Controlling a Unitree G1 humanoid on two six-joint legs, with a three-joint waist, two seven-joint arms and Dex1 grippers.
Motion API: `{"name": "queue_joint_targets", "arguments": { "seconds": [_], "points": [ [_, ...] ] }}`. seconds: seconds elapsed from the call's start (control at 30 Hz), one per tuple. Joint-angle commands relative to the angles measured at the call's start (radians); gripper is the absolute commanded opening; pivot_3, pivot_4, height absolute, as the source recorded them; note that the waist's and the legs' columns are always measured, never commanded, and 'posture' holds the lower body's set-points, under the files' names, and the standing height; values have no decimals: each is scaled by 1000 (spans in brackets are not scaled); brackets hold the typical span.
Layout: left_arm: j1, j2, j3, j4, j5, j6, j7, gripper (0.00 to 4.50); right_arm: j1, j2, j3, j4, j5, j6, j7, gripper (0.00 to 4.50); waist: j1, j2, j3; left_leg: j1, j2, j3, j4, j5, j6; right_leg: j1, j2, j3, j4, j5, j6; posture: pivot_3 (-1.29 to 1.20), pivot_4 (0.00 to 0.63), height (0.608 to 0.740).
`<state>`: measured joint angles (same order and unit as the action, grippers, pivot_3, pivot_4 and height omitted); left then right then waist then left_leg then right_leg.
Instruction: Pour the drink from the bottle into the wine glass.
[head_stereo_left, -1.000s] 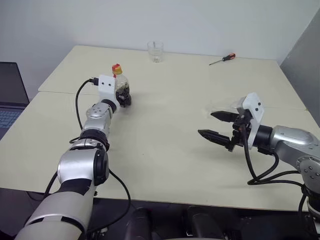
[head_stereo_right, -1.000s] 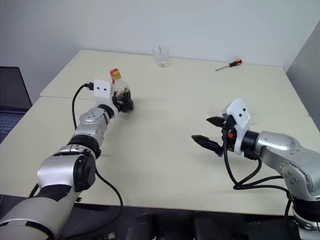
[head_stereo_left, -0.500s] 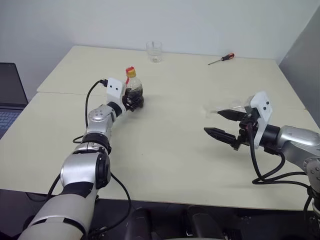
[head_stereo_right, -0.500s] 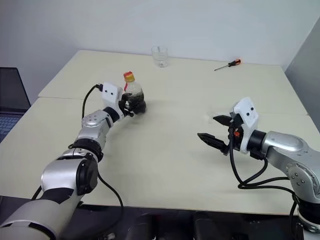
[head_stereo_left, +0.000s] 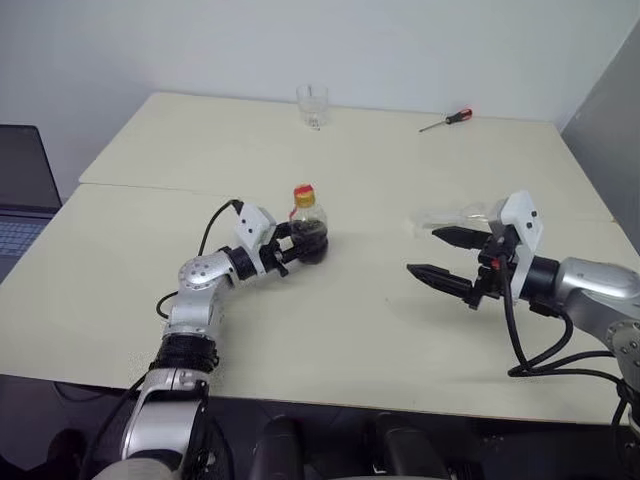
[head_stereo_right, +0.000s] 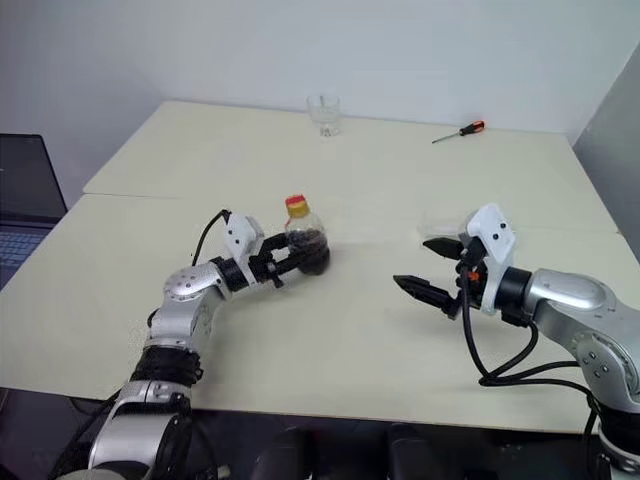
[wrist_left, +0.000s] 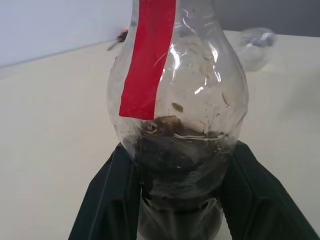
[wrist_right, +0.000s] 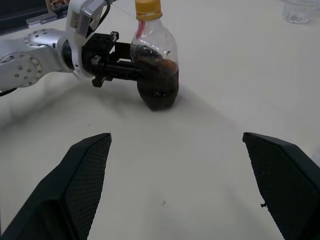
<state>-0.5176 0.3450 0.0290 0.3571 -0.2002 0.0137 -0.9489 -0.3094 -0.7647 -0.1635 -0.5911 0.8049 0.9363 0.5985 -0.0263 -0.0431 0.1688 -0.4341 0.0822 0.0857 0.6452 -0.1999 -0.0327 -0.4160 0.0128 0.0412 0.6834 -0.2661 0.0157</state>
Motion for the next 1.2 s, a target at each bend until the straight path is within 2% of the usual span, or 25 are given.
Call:
{"name": "queue_joint_targets", "arguments": {
  "seconds": [0.03, 0.23, 0.43, 0.7, 0.73, 1.07, 1.2],
  "points": [
    [17, -1, -32, -137, -38, 85, 1, 1724, 1, -4, -6, -25, -3, -30, 11, 4500, 0, 0, 0, 0, 0, -1, 0, 0, 0, 1, 0, -1, 0, 0, 0, 0, 150, 740],
    [29, 27, -61, -168, -39, 139, -19, 1698, 7, 3, 6, -28, -5, -42, 7, 4500, -2, 0, 0, 1, 0, -2, 0, 0, 0, 1, 1, 0, 0, 0, 0, 0, 150, 740],
    [32, 58, -103, -128, 7, 111, -14, 1688, 7, 1, 11, -24, -7, -52, 6, 4500, -2, 0, 0, 2, 0, -2, 0, 0, 0, 2, 1, 0, -1, 0, 0, 0, 150, 740],
    [21, 60, -118, -111, 14, 97, 2, 4296, 10, 8, 2, -28, -4, -51, -10, 4500, -2, 1, 0, 2, 0, -2, 0, 0, 0, 2, 1, -1, -1, -2, 4, 0, 150, 740],
    [18, 60, -117, -107, 14, 96, 2, 4462, 10, 9, 2, -27, -4, -52, -12, 4500, -2, 1, 0, 2, 0, -2, 0, 0, 0, 2, 1, 0, -1, -2, 4, 0, 150, 740],
    [-4, 30, -112, -80, -5, 69, -4, 4462, 7, 13, 5, -22, -7, -51, -20, 4500, -2, 1, 0, 2, 0, -2, 0, 0, 0, 2, 1, 0, -1, -3, 4, 0, 150, 740],
    [-52, -11, -102, -2, -5, 26, 19, 4462, 8, 9, 5, -21, -8, -48, -19, 4500, -1, 1, 0, 2, 0, -2, 0, 0, 0, 2, 1, -1, -1, -3, 4, 0, 150, 740]
  ]
}}
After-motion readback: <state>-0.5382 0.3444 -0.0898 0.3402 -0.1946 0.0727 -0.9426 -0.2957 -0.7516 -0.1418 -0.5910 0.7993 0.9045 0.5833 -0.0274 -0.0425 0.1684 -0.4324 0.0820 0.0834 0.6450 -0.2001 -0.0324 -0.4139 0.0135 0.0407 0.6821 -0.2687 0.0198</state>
